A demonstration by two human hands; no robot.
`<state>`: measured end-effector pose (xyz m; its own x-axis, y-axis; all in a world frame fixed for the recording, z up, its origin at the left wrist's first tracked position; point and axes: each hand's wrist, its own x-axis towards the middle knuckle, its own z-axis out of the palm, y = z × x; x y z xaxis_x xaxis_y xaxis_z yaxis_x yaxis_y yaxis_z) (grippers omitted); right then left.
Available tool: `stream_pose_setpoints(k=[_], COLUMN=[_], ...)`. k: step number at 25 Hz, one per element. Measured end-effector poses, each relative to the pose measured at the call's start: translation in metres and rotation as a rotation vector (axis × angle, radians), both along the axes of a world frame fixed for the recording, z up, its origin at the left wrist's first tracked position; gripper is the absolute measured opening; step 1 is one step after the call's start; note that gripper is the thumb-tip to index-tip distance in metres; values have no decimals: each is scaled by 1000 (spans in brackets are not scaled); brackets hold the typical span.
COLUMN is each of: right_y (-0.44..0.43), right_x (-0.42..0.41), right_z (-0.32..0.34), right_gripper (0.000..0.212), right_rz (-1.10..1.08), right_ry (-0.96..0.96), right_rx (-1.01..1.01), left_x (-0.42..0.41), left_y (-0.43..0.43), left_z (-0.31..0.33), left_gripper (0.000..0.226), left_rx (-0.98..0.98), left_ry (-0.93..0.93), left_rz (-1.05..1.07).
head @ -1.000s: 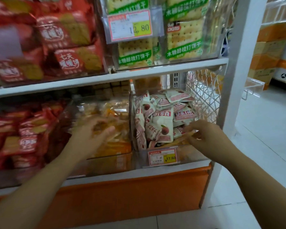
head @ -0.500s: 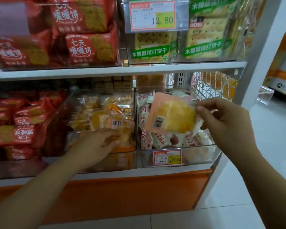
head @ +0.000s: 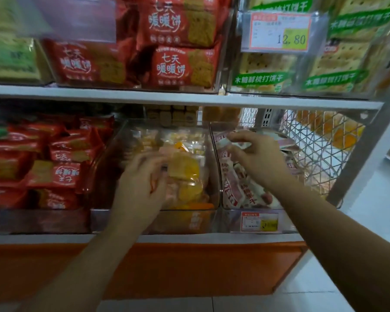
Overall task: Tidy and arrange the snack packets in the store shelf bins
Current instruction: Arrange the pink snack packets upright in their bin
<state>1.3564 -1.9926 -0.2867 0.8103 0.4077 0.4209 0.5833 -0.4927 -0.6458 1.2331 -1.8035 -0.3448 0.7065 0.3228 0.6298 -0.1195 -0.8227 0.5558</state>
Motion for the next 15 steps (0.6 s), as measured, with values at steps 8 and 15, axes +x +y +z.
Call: stream_pose_setpoints(k=[8, 15], right_y=[-135, -161], right_x=[22, 26], right_z=[-25, -18], right_gripper=[37, 39], right_rz=[-150, -38], right_ry=[293, 320], right_rx=[-488, -485], left_x=[41, 145], left_y=[-73, -165], left_z=[19, 44], left_gripper=[22, 31], left_rx=[332, 793], left_ry=[208, 573], left_rz=[-407, -653])
